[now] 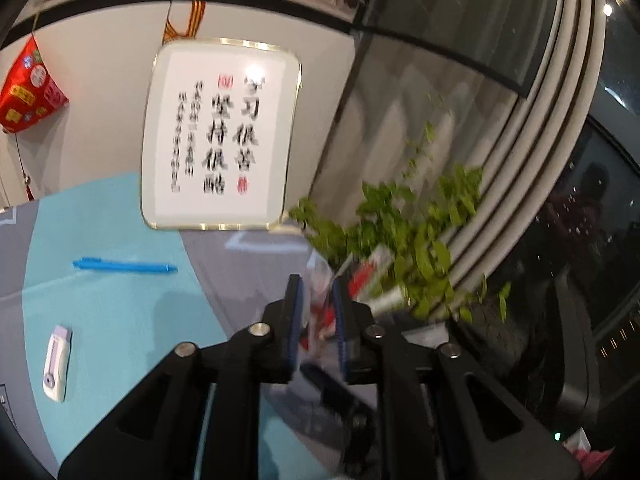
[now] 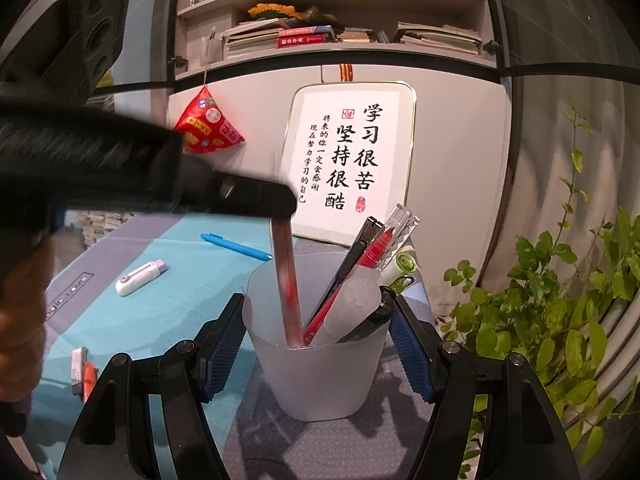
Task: Organize stationery
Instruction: 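Lift the pink pen, lower it into the cup and open the left tool, then grasp the blue pen on the mat with the left tool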
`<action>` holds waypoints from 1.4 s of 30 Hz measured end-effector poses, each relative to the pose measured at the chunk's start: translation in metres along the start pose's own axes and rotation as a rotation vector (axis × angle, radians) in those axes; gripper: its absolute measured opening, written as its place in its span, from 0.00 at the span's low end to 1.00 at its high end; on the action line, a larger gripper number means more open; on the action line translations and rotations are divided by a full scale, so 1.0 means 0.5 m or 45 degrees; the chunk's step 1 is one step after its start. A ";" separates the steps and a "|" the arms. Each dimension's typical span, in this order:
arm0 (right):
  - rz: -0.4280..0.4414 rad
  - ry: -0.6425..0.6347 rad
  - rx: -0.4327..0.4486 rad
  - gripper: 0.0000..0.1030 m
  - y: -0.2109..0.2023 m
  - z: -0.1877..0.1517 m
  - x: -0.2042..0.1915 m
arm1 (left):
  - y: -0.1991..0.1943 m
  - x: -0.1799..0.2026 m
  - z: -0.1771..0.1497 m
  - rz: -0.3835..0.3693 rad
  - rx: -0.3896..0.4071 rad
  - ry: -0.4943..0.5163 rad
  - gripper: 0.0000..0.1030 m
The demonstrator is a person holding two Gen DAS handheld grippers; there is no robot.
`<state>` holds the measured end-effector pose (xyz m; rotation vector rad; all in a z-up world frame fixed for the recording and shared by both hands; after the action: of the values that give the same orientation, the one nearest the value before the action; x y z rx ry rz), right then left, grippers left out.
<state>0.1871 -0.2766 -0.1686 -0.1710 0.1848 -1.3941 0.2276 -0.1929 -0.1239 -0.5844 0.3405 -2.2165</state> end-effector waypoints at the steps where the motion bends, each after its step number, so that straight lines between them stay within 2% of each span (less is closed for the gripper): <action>1: 0.000 -0.001 -0.001 0.70 0.000 -0.001 0.000 | -0.004 -0.009 -0.001 0.014 -0.022 -0.018 0.37; 2: -0.001 -0.002 0.000 0.70 0.000 -0.001 0.000 | -0.010 -0.019 0.000 0.025 -0.021 -0.041 0.47; 4: -0.001 -0.003 -0.001 0.70 0.000 -0.001 -0.001 | -0.024 -0.050 0.013 0.088 0.007 -0.094 0.49; 6: -0.001 -0.001 -0.002 0.69 0.000 -0.001 -0.002 | -0.031 -0.098 0.032 0.236 0.026 -0.152 0.56; 7: -0.001 -0.001 -0.002 0.69 -0.001 -0.001 -0.002 | -0.031 -0.136 0.040 0.348 0.021 -0.218 0.58; 8: -0.001 -0.002 -0.002 0.69 -0.002 -0.001 -0.002 | -0.028 -0.182 0.045 0.461 -0.001 -0.322 0.58; 10: -0.001 -0.001 -0.001 0.69 -0.002 -0.001 -0.003 | -0.014 -0.276 0.043 0.589 -0.036 -0.578 0.57; 14: 0.000 -0.001 -0.003 0.69 -0.001 0.000 -0.004 | 0.034 -0.387 0.033 0.805 -0.125 -0.775 0.54; 16: 0.000 -0.002 -0.002 0.69 -0.001 0.000 -0.003 | 0.065 -0.415 0.026 0.845 -0.167 -0.839 0.50; 21: 0.006 -0.005 0.001 0.69 -0.003 0.000 -0.006 | 0.113 -0.447 0.022 0.956 -0.193 -0.867 0.50; 23: 0.011 -0.005 0.001 0.69 -0.003 0.001 -0.005 | 0.128 -0.463 0.014 1.008 -0.244 -0.891 0.47; 26: 0.015 -0.002 0.002 0.69 -0.003 0.002 -0.004 | 0.152 -0.477 -0.002 1.001 -0.330 -0.935 0.39; 28: 0.016 -0.003 0.003 0.70 -0.003 0.003 -0.003 | 0.156 -0.475 0.010 1.024 -0.315 -0.893 0.37; 30: 0.015 -0.003 0.002 0.70 -0.002 0.003 -0.003 | 0.170 -0.477 0.012 1.021 -0.359 -0.869 0.36; 31: 0.015 -0.003 0.004 0.70 -0.002 0.002 -0.004 | 0.174 -0.476 0.014 1.025 -0.371 -0.841 0.32; 32: 0.015 -0.002 0.001 0.70 -0.001 0.002 -0.004 | 0.179 -0.476 0.013 1.016 -0.394 -0.831 0.23; 33: 0.015 -0.001 0.002 0.70 0.000 0.002 -0.004 | 0.180 -0.473 0.015 1.021 -0.407 -0.793 0.20; 35: 0.015 -0.003 0.001 0.70 -0.001 0.002 -0.004 | 0.182 -0.460 0.009 0.939 -0.440 -0.773 0.09; 38: 0.014 -0.004 0.001 0.69 -0.001 0.002 -0.004 | 0.162 -0.431 0.000 0.858 -0.452 -0.721 0.09; 42: 0.015 -0.002 0.001 0.70 0.000 0.002 -0.004 | 0.101 -0.365 0.000 0.720 -0.388 -0.617 0.09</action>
<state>0.1870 -0.2747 -0.1675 -0.1699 0.1840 -1.3825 0.3641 -0.0859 -0.1992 -1.0206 0.5154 -1.4373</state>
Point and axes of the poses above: each gripper's, at about its wrist camera, not at the fingertips, and y roughly the way its jaws point, x to its right, z to its top, the point moved 4 cm from there along y, roughly the way its jaws point, and after that the axes turned 13 degrees about x, right-handed, at the moved point
